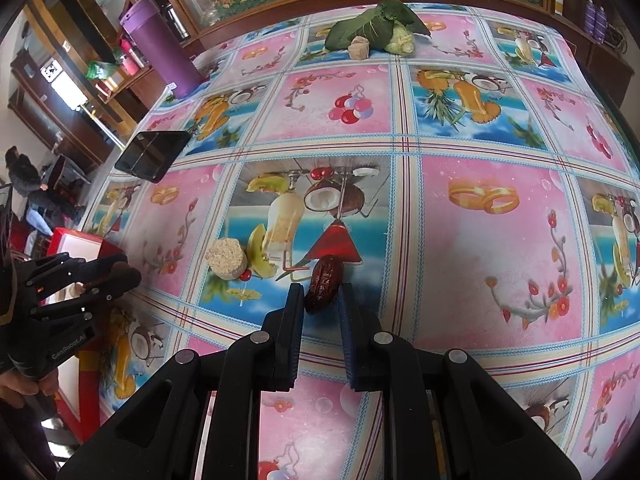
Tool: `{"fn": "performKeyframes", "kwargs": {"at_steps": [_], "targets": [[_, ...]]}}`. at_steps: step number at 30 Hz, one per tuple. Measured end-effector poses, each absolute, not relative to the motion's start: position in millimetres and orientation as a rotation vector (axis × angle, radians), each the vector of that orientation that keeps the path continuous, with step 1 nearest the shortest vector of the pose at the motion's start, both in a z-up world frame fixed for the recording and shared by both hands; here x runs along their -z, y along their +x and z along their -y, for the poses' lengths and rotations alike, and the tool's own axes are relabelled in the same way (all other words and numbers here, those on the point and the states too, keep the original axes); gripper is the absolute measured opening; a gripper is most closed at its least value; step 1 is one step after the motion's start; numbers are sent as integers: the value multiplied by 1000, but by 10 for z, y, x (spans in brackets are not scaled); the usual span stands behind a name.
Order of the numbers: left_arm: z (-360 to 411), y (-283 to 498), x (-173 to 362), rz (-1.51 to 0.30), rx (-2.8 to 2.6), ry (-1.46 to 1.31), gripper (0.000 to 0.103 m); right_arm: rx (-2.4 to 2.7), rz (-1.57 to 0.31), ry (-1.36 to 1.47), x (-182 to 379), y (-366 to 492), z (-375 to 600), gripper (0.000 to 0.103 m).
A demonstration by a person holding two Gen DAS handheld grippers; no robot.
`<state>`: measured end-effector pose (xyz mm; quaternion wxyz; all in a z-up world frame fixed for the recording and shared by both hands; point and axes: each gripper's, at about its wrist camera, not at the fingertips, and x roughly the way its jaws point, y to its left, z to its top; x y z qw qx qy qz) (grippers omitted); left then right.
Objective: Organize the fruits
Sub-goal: 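Grasp a red date with the right tool while the left grasps a brown fruit, then carry both items into the white tray and open both tools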
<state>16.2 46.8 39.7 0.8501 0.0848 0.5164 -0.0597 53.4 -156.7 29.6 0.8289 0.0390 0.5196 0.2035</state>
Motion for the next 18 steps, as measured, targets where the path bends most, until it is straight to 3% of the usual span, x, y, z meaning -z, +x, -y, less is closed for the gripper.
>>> {"fn": "performKeyframes", "kwargs": {"at_steps": [11, 18], "targets": [[-726, -603, -897, -903, 116, 110, 27, -519, -987, 135, -513, 391, 1457, 17], [-1280, -1255, -996, -819, -38, 38, 27, -671, -973, 192, -580, 199, 1108, 16]]}}
